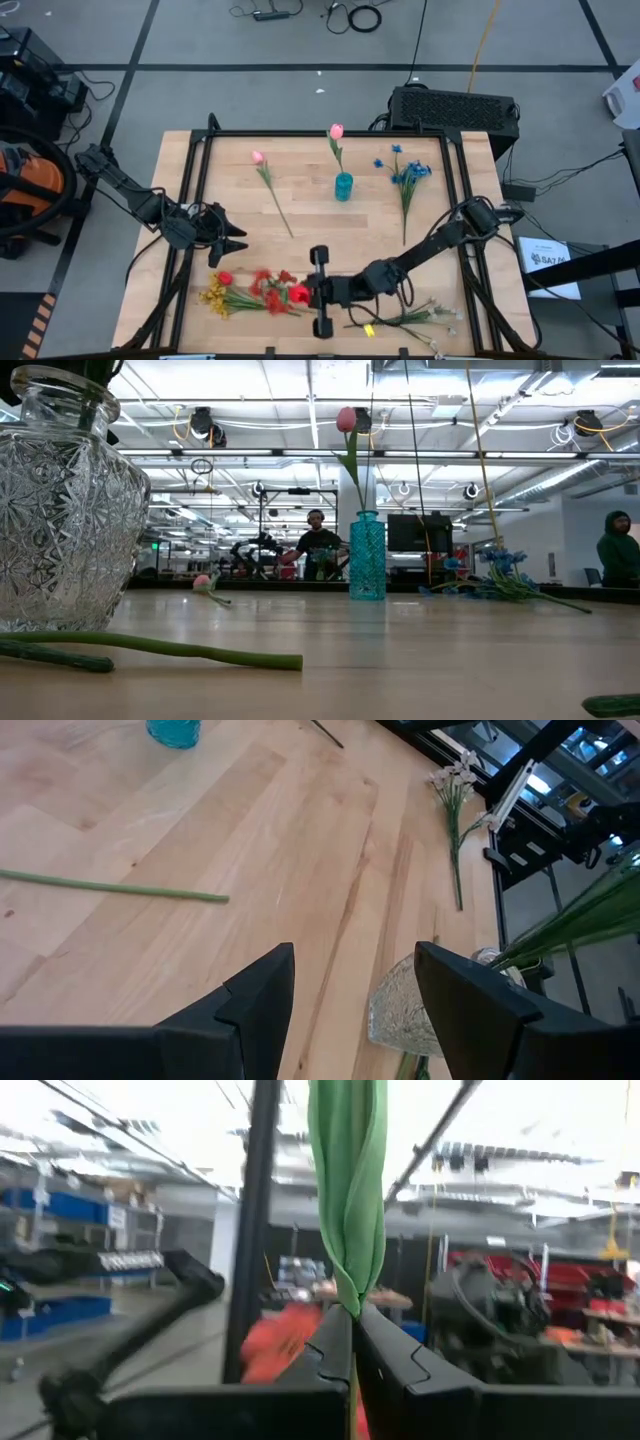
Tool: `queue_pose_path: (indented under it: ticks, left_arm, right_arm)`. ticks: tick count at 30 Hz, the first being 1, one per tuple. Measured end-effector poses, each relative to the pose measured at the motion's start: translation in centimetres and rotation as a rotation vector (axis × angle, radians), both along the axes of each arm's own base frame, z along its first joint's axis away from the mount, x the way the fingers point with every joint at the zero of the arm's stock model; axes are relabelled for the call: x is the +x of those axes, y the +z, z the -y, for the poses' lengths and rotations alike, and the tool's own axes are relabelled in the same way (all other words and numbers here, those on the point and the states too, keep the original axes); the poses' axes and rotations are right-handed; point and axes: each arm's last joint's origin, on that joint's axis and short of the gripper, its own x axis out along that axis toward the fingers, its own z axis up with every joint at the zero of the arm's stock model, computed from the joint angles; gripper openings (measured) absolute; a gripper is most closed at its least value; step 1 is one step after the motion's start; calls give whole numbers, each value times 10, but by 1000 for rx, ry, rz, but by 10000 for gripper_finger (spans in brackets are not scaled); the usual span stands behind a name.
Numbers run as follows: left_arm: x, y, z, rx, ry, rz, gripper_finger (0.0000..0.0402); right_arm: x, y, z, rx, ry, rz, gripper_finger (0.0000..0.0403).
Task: Sort flowers into vase by color
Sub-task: Put the right red tulip into the transparent vase
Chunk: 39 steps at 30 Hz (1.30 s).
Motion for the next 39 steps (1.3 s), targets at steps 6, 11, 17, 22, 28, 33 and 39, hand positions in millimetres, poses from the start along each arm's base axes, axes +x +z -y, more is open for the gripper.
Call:
queue_pose_path:
  ticks: [6,11,17,22,28,33,39]
  left_arm:
    - [0,0,0,-8,-13,-6,214]
    - [0,0,1,-11,-19,-8,214]
    - [0,0,1,-10,-19,-8,214]
    - [0,0,1,-4,-23,-8,214]
    - [0,0,1,-3,-23,-8,214]
    - [0,0,1,-3,-23,-8,214]
    - [0,0,1,-3,-23,-8,214]
  right_arm:
    - [10,-6,15,34,23,-57,0]
    - [15,-8,22,41,57,-81,0]
    - [19,-15,26,77,65,-161,0]
    - [20,-16,28,95,67,-166,0]
    - [20,-15,28,97,67,-158,0]
    - [20,-15,28,117,73,-163,0]
    - [21,-21,28,164,89,-227,0]
